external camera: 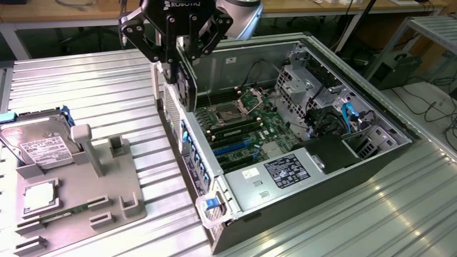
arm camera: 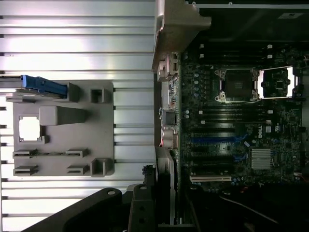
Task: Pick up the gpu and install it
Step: 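Pick up the gpu and move the gpu toward the slot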
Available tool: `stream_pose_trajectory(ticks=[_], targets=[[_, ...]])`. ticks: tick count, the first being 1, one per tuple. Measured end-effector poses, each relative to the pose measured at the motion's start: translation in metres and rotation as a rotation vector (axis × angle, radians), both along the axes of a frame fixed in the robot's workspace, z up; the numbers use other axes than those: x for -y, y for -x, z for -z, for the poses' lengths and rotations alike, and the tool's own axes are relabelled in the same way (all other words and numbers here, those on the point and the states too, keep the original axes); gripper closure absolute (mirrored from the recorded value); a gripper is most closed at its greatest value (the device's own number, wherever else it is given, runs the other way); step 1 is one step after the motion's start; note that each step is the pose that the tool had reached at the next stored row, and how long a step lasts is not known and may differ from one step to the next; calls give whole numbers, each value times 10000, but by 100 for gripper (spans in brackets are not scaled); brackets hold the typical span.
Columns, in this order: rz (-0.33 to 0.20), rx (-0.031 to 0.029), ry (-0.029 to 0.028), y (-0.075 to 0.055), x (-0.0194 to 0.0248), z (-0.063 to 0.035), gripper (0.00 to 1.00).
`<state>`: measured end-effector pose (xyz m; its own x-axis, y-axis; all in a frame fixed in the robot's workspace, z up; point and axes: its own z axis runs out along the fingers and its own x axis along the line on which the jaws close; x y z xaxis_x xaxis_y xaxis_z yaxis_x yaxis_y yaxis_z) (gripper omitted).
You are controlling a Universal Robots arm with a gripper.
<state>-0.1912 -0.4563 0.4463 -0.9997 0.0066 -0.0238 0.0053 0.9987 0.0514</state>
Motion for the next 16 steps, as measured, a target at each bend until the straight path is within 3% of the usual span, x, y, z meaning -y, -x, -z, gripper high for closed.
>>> stream_pose_trajectory(ticks=[6,16], targets=[[-1,0,0,-122,0,0,72],[-157,0,1,-187,0,0,72]])
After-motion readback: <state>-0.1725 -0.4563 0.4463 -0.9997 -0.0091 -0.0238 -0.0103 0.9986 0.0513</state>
